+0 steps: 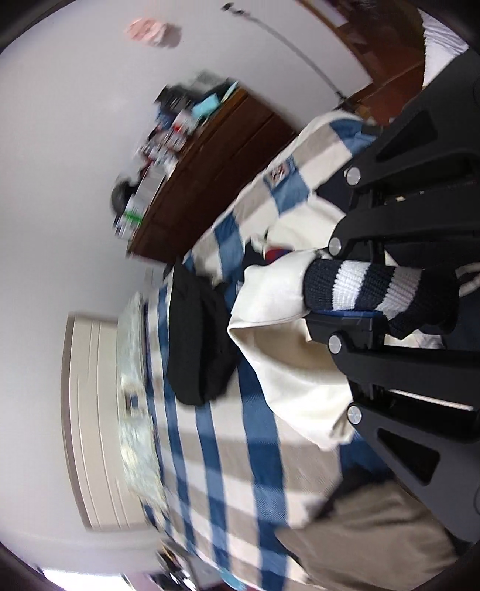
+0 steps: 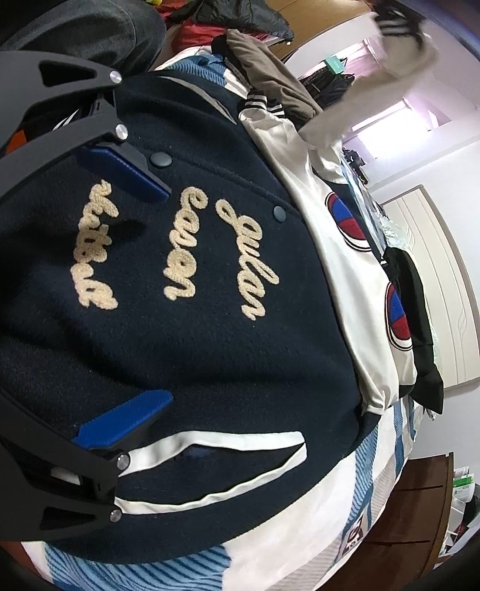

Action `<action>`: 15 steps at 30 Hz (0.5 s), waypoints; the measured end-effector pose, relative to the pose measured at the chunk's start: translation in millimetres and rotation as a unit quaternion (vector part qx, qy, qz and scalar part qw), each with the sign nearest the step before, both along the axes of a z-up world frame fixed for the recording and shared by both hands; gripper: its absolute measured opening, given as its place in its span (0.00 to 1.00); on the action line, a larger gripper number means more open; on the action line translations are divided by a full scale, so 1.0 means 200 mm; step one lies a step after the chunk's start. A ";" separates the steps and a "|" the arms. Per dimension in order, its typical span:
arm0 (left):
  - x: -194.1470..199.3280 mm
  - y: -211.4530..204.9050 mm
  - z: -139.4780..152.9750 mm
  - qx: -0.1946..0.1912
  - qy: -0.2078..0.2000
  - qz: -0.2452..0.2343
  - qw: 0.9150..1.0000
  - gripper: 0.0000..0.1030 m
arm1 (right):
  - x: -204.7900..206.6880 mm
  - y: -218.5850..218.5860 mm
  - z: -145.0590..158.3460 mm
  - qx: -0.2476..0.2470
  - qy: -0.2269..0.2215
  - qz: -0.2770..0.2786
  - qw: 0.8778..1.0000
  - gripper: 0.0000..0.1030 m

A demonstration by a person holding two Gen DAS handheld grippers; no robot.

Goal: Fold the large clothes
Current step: 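Carry the held sleeve across the jacket body toward the first sleeve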

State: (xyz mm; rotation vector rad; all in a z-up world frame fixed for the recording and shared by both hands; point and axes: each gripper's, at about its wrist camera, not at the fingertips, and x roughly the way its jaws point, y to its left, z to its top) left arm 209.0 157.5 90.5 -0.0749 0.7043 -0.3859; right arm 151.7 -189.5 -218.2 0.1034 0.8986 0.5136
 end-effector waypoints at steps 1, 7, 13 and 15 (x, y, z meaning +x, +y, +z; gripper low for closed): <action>0.03 -0.08 0.00 0.003 0.002 -0.014 1.000 0.10 | 0.00 0.00 0.00 0.003 0.001 0.000 1.000 0.96; 0.25 -0.72 -0.17 0.043 0.039 -0.111 0.992 0.10 | 0.02 -0.03 0.01 0.030 0.012 0.002 0.999 0.96; 0.47 -1.25 -0.61 0.110 0.103 -0.179 0.972 0.10 | 0.03 -0.06 0.01 0.052 0.021 0.005 0.998 0.96; 0.52 -1.39 -0.79 0.151 0.122 -0.199 0.961 0.10 | 0.04 -0.06 0.01 0.058 0.024 0.006 0.998 0.96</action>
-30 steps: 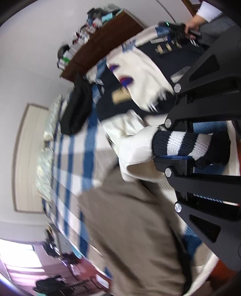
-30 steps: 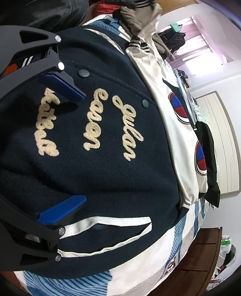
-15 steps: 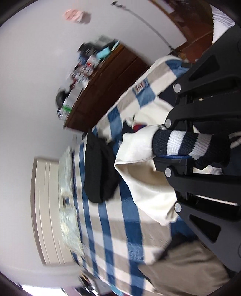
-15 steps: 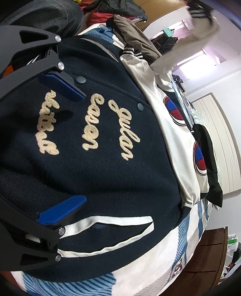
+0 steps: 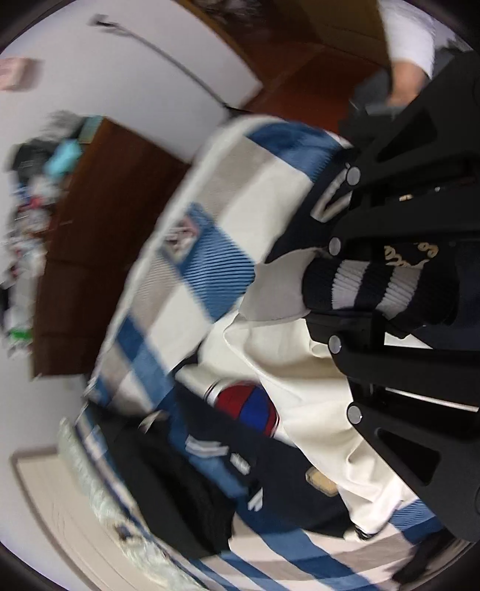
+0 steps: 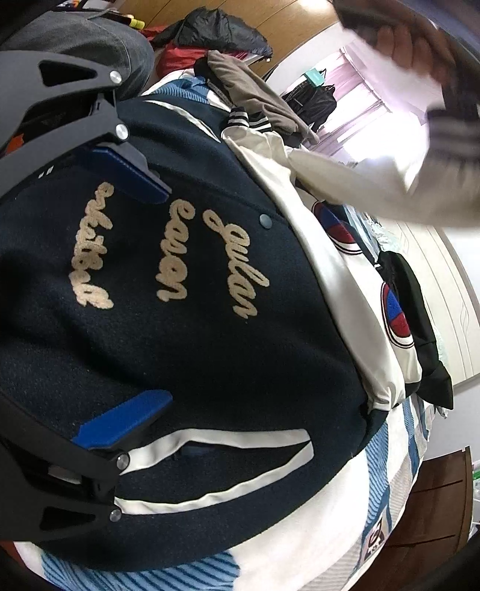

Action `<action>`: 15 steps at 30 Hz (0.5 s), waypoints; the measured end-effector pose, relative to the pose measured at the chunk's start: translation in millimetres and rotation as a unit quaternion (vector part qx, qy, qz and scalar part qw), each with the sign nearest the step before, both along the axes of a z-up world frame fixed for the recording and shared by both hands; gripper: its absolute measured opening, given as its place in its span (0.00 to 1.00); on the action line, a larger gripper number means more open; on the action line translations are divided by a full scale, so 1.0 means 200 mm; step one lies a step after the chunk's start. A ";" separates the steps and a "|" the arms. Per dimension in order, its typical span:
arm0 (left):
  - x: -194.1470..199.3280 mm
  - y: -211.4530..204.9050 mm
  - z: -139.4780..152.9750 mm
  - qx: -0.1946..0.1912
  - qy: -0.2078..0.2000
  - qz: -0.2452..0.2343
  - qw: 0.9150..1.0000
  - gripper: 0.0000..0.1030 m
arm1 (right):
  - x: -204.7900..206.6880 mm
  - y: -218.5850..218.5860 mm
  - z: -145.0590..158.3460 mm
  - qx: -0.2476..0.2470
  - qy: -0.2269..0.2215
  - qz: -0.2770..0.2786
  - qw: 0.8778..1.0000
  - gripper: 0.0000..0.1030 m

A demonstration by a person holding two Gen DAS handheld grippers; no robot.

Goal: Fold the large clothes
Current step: 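Carry the held sleeve across the jacket body toward the first sleeve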

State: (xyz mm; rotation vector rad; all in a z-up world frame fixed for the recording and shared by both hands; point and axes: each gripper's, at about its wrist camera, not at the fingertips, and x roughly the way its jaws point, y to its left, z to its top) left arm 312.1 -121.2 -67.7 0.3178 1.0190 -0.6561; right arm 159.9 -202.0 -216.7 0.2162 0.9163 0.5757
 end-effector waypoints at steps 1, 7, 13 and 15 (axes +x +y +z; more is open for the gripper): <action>0.01 -0.05 -0.08 0.016 0.006 -0.009 1.000 0.10 | 0.00 0.00 0.00 0.003 0.001 0.000 1.000 0.96; 0.05 -0.39 -0.55 0.129 0.052 -0.075 0.987 0.10 | 0.02 -0.02 0.00 0.017 0.008 0.002 1.000 0.96; 0.09 -0.50 -0.78 0.194 0.073 -0.083 0.975 0.10 | 0.02 -0.04 0.00 0.022 0.008 0.014 1.000 0.96; 0.09 -0.51 -0.80 0.201 0.075 -0.077 0.974 0.11 | 0.02 -0.04 0.00 0.020 0.006 0.016 1.000 0.96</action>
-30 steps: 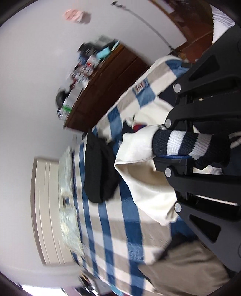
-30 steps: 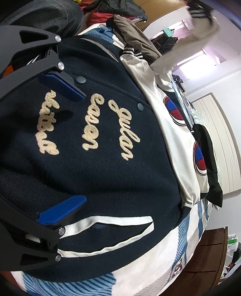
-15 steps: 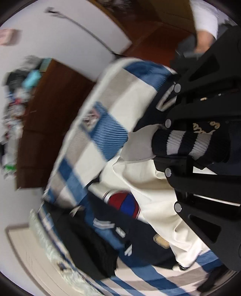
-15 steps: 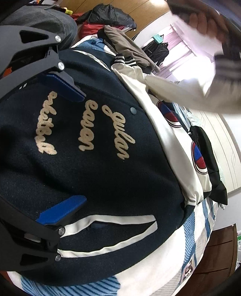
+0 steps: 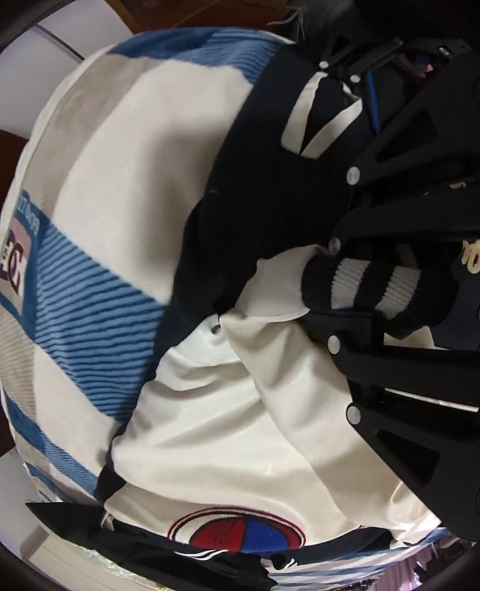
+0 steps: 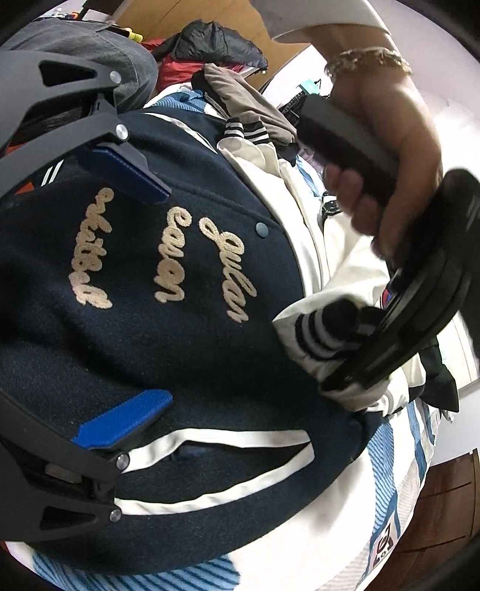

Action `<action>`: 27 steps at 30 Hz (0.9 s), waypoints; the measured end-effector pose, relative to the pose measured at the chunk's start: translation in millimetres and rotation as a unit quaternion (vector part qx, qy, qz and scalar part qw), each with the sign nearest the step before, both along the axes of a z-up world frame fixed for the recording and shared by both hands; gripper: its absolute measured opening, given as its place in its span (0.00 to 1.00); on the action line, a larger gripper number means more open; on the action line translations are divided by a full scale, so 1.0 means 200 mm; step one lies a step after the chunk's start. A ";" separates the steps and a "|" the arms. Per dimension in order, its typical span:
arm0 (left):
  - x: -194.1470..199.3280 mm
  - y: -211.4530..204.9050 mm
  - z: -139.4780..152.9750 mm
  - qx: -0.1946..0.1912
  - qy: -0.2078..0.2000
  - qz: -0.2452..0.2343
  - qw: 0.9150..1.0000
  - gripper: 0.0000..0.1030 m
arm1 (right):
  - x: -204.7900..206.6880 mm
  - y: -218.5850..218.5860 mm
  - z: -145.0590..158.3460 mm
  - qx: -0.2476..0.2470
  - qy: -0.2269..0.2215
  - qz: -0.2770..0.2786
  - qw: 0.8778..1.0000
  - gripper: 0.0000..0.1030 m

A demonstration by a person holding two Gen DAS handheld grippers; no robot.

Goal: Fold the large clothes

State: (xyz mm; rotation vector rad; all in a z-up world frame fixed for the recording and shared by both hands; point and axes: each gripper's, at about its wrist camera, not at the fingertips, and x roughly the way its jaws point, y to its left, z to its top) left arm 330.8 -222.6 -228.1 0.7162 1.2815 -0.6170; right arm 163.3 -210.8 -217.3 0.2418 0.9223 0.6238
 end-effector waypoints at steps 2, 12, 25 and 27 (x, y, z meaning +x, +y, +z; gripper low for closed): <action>-0.01 0.01 0.02 -0.002 -0.005 0.004 1.000 0.12 | -0.01 -0.01 0.00 -0.004 -0.004 0.001 1.000 0.96; -0.33 0.26 0.34 -0.156 -0.041 0.028 0.987 0.94 | -0.05 0.02 0.02 -0.015 -0.021 0.005 1.000 0.96; -0.99 1.20 0.15 -0.269 -0.099 0.213 0.934 0.94 | 0.02 0.00 0.50 0.102 -0.058 0.016 0.993 0.96; -1.02 1.28 0.02 -0.255 -0.087 0.236 0.934 0.94 | 0.14 0.14 0.56 0.097 -0.059 0.029 0.993 0.96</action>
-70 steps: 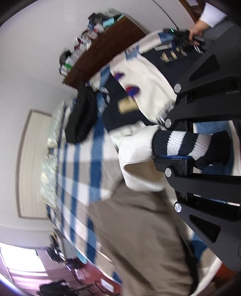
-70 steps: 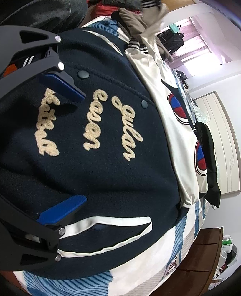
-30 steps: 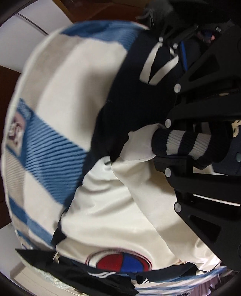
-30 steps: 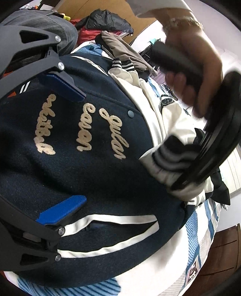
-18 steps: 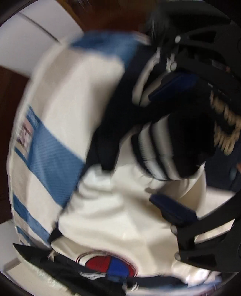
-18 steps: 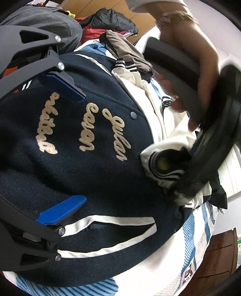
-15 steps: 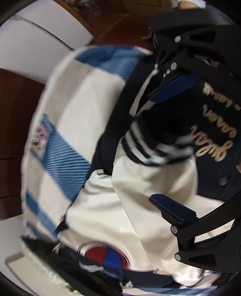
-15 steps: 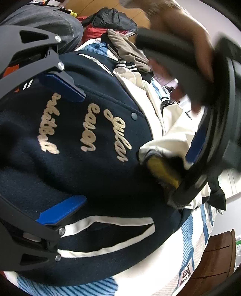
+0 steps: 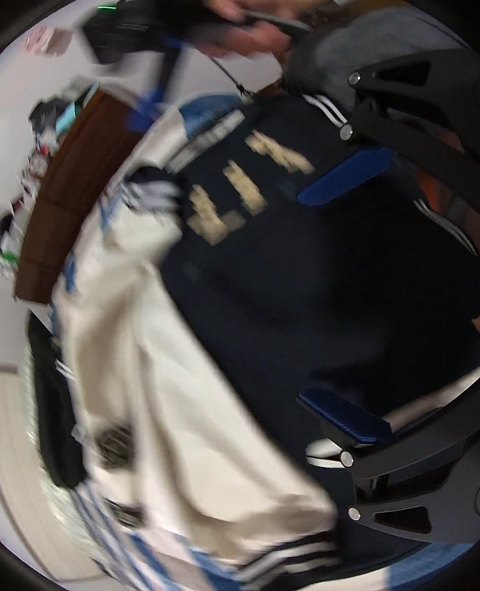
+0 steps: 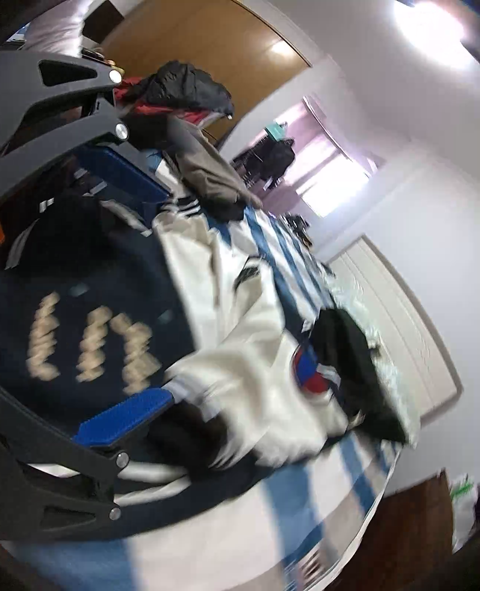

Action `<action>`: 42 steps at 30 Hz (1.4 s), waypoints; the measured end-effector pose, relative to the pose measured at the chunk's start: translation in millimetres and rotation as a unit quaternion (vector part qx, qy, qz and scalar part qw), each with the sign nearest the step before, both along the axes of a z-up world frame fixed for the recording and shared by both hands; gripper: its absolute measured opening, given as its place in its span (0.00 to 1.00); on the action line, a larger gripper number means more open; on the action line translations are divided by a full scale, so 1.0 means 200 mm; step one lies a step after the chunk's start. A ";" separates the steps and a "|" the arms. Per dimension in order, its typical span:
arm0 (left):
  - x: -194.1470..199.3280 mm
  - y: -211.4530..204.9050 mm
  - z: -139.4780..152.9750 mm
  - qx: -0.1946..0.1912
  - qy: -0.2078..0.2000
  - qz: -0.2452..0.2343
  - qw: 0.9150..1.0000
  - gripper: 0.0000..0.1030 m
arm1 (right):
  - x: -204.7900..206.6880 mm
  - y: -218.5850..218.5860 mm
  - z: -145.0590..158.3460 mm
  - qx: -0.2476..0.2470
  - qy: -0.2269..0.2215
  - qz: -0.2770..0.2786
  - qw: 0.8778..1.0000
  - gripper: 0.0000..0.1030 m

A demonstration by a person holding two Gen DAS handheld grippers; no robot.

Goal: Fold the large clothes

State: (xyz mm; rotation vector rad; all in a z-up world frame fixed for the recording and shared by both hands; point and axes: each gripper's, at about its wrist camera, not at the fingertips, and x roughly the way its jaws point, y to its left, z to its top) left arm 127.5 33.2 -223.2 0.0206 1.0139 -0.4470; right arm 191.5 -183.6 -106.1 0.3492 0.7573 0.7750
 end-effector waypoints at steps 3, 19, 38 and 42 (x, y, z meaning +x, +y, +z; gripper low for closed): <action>0.00 0.05 -0.09 0.006 0.010 0.000 1.000 0.94 | 0.21 0.11 -0.07 0.000 0.049 0.010 0.999 0.96; 0.02 0.13 -0.15 -0.043 0.016 -0.018 0.999 0.94 | 0.46 -0.30 -0.30 -0.061 0.175 -0.099 0.978 0.95; 0.01 0.08 -0.16 -0.021 0.006 -0.016 1.000 0.94 | 0.23 0.24 -0.44 -0.530 -0.145 0.022 0.835 0.58; 0.01 0.07 -0.15 -0.020 0.005 -0.018 1.000 0.94 | 0.28 0.24 -0.43 -0.511 -0.114 0.025 0.851 0.37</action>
